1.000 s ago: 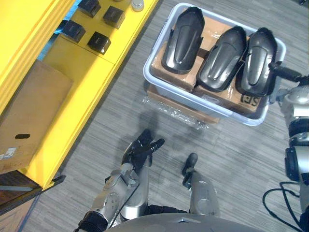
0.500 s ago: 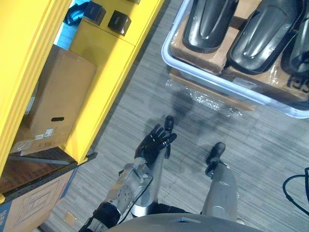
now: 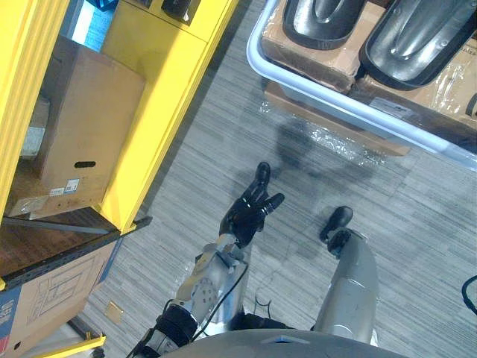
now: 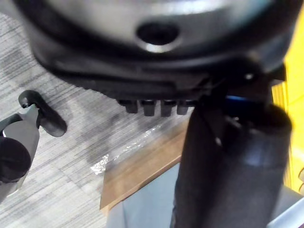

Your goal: Walk over and take three plastic housings, then place them on the shelf

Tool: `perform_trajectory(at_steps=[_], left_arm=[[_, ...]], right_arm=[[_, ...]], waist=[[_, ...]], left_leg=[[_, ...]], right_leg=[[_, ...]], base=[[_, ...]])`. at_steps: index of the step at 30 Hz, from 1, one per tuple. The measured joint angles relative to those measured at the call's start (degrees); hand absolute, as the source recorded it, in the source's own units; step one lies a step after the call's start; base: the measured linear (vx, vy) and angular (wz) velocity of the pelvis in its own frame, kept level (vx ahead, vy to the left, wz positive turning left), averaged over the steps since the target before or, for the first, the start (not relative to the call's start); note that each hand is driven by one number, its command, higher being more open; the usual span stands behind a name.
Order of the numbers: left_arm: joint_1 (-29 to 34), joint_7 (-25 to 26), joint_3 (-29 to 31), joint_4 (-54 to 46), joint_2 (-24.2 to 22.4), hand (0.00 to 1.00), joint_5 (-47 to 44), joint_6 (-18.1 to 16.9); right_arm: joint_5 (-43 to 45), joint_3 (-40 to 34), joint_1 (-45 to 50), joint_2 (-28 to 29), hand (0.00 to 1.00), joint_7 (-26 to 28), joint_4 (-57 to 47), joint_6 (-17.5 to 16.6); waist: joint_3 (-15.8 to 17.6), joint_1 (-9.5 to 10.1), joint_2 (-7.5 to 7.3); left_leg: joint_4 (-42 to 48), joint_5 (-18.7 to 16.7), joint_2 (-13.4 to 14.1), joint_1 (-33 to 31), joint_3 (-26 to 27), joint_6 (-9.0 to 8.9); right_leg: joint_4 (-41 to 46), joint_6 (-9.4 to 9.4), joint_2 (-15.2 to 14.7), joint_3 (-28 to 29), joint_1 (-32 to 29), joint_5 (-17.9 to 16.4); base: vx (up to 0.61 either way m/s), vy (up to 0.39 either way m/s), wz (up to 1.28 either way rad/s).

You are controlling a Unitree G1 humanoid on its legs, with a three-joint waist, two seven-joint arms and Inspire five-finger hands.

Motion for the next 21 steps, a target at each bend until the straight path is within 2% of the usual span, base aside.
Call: perform_trajectory(at_steps=[5, 10, 13, 17, 21], left_arm=[[0.19, -0.03, 0.38, -0.02, 0.08, 1.0, -0.01, -0.2], [0.19, -0.07, 1.17, -0.35, 0.29, 1.0, 0.0, -0.17], [0.65, -0.06, 1.26, -0.35, 0.77, 1.0, 0.01, -0.17], [2.58, -0.37, 2.55, -0.45, 1.16, 1.0, 0.11, -0.22], [4.11, -0.51, 3.78, -0.51, 2.84, 1.0, 0.64, -0.29]], right_arm=[[-0.6, 1.1, 0.12, 1.2, 0.0, 3.98, -2.04, -0.24], [-2.27, 1.27, 1.28, 2.47, 0.0, 4.57, -2.13, -0.48], [-3.83, 1.14, 3.14, 4.32, 0.0, 3.65, -2.01, -0.78], [-4.6, 0.52, 6.4, 7.5, 0.0, 3.06, -2.11, -3.2], [-6.28, -1.41, 8.61, 10.08, 0.0, 2.55, -2.22, -4.64]], waist=[[0.27, -0.93, -0.39], [0.93, -1.18, -1.34], [1.42, -1.64, -2.08], [1.53, -3.15, -2.67], [1.87, -4.08, -3.97]], left_leg=[[0.64, -0.34, 0.78, 0.02, 0.12, -0.39], [1.6, -0.31, 1.61, 0.37, 0.31, -0.42], [1.08, -0.25, 1.82, 2.39, 0.37, -0.53], [-0.33, -0.23, 2.34, 5.75, 0.53, -0.58], [-1.8, -0.15, 3.53, 9.67, 0.78, -0.69]], right_leg=[[0.3, -0.22, 0.31, -0.02, 0.09, -0.14], [0.18, -0.52, 1.1, -0.06, 0.86, 0.03], [-0.2, -0.62, 1.26, -0.17, 2.74, 0.0], [-2.93, -0.47, 2.46, -0.69, 6.65, 0.54], [-6.46, -0.57, 4.22, -1.12, 11.31, 2.0]], base=[[0.02, -0.015, -0.04], [0.01, -0.013, -0.05], [0.03, -0.045, 0.0], [0.04, -0.051, -0.03], [0.07, -0.045, -0.08]])
